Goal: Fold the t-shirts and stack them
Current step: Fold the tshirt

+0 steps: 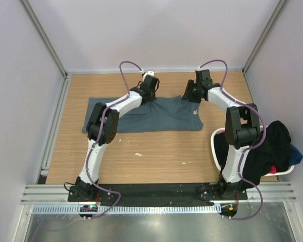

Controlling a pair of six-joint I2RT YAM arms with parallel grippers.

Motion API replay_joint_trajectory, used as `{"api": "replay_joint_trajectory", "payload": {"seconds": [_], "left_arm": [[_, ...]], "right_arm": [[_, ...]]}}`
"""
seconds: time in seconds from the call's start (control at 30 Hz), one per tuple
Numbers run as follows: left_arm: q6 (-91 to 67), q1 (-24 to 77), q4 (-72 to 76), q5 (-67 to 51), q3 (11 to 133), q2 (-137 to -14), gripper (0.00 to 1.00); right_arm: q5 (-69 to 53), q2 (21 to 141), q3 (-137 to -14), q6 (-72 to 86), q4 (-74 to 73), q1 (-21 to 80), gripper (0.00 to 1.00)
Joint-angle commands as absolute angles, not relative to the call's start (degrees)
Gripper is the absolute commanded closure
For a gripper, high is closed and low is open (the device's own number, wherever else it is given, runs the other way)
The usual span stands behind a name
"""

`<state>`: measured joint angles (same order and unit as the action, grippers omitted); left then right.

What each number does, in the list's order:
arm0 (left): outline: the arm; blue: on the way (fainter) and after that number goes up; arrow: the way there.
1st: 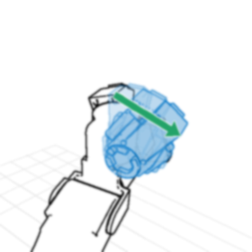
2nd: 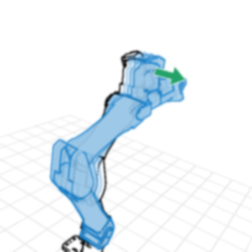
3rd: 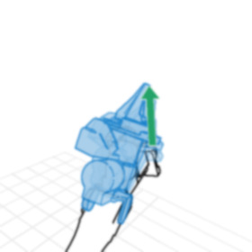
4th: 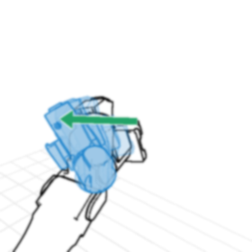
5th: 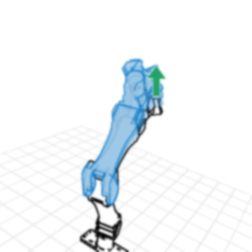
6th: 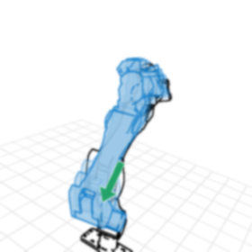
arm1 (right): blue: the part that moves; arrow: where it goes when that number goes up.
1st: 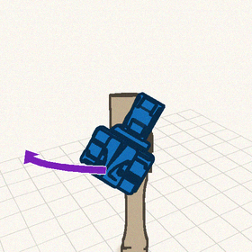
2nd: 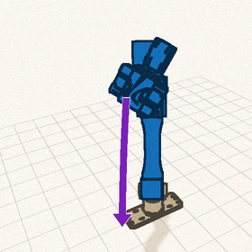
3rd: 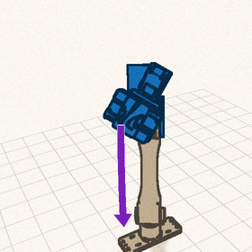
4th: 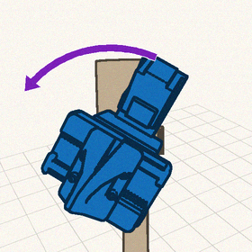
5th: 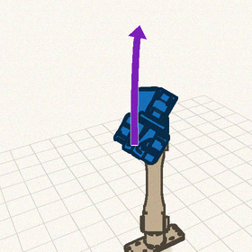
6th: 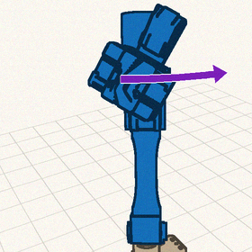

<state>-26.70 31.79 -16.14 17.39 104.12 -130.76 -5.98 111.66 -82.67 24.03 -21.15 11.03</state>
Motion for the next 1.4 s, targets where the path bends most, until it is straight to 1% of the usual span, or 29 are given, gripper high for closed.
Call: {"api": "replay_joint_trajectory", "payload": {"seconds": [0.0,0.23,0.27,0.43,0.57,0.67,0.83,0.93,1.0,1.1,1.23,1.33,1.37], "left_arm": [[-26.1,31.3,-16.0,18.4,107.3,-127.0,0.91],[-26.6,31.3,-18.0,19.2,107.9,-126.8,0.92],[-27.2,31.3,-18.4,19.6,108.0,-127.0,0.92],[-28.0,31.2,-19.3,19.7,106.4,-126.8,0.94],[-28.2,31.1,-19.2,14.5,106.4,-126.6,0.94],[-29.1,31.1,-19.9,10.7,107.1,-127.2,0.91],[-31.9,31.1,-20.9,7.2,107.0,-127.2,0.9],[-34.1,31.2,-20.8,1.4,106.3,-126.7,0.9],[-35.2,31.4,-21.0,0.5,104.8,-126.6,0.9],[-37.4,31.3,-23.7,3.1,103.3,-127.8,0.9],[-35.7,31.2,-25.9,3.1,102.1,-128.8,0.91],[-32.8,31.2,-24.9,0.4,102.5,-127.1,0.89],[-32.1,31.3,-24.4,0.4,103.0,-126.2,0.88]], "right_arm": [[-10.5,113.1,-87.4,22.4,-16.7,11.3,0.53],[-11.2,118.9,-91.4,23.4,-14.7,11.8,0.57],[-11.3,119.7,-92.0,23.6,-14.8,12.0,0.59],[-11.4,123.2,-94.3,23.6,-14.6,12.6,0.6],[-9.8,126.0,-94.7,22.9,-14.9,13.0,0.62],[-6.7,126.9,-94.6,21.7,-16.3,13.0,0.66],[-2.1,125.2,-90.9,19.7,-16.7,13.0,0.73],[-0.3,123.8,-89.4,19.2,-16.3,13.0,0.74],[1.6,123.5,-90.1,18.8,-17.0,13.0,0.76],[2.3,122.9,-92.7,19.0,-19.6,13.0,0.76],[1.4,120.0,-95.8,18.9,-22.4,13.0,0.75],[0.7,116.1,-97.7,18.7,-23.8,13.0,0.64],[-1.6,114.2,-98.3,18.9,-24.3,13.0,0.61]]}}
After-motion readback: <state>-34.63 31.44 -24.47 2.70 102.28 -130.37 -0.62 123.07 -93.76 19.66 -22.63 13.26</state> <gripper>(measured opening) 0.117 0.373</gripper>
